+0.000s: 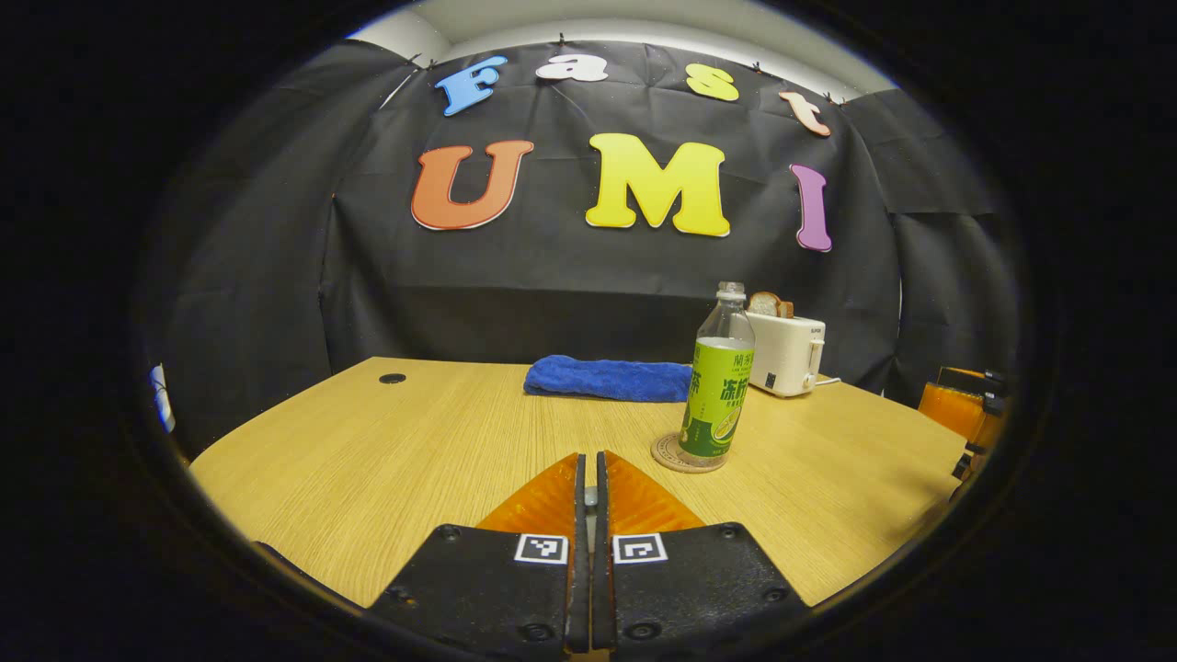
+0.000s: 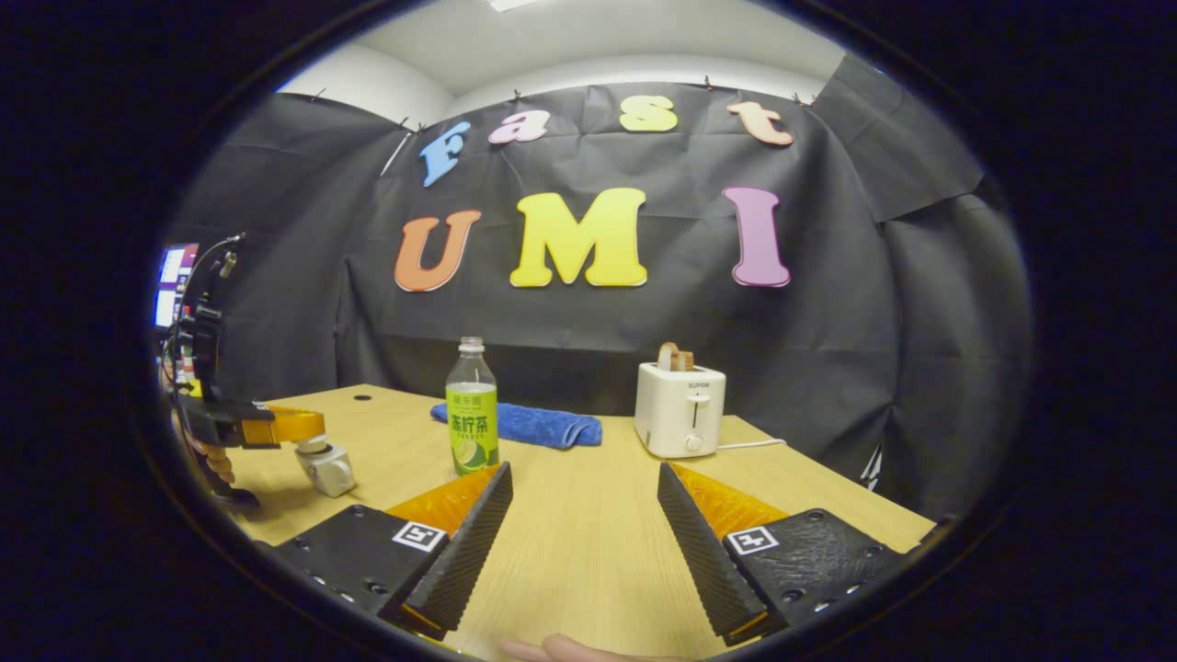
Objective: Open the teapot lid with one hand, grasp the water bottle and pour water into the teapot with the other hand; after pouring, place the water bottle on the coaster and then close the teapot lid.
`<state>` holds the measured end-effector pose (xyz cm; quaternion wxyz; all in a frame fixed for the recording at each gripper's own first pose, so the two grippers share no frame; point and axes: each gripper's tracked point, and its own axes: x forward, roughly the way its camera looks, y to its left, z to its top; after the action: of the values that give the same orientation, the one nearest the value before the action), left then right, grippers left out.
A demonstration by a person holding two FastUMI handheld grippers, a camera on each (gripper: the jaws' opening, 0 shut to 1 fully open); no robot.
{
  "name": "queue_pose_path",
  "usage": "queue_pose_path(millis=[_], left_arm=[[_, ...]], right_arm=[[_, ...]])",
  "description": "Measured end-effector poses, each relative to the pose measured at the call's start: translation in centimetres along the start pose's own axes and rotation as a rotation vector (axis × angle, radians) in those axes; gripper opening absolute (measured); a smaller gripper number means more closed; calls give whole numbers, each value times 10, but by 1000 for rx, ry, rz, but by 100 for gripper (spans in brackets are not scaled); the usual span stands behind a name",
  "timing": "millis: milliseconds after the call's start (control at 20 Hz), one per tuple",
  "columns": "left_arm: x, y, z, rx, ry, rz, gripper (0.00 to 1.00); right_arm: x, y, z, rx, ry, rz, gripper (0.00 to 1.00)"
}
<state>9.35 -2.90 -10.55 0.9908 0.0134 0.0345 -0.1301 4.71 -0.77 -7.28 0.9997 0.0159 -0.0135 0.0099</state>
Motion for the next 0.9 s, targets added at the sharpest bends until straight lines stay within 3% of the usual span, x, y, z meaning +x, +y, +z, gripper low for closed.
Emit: queue_pose_path(millis=[200, 300, 900], left_arm=[[6, 4, 0, 56, -7, 39, 5], [7, 5, 1, 53, -13, 41, 5], [19, 10, -10, 41, 8, 114, 8]], right_arm=[[5, -2, -11, 47, 27, -3, 95], [5, -1, -15, 58, 44, 3, 98], [4, 0, -12, 50, 36, 7, 95]])
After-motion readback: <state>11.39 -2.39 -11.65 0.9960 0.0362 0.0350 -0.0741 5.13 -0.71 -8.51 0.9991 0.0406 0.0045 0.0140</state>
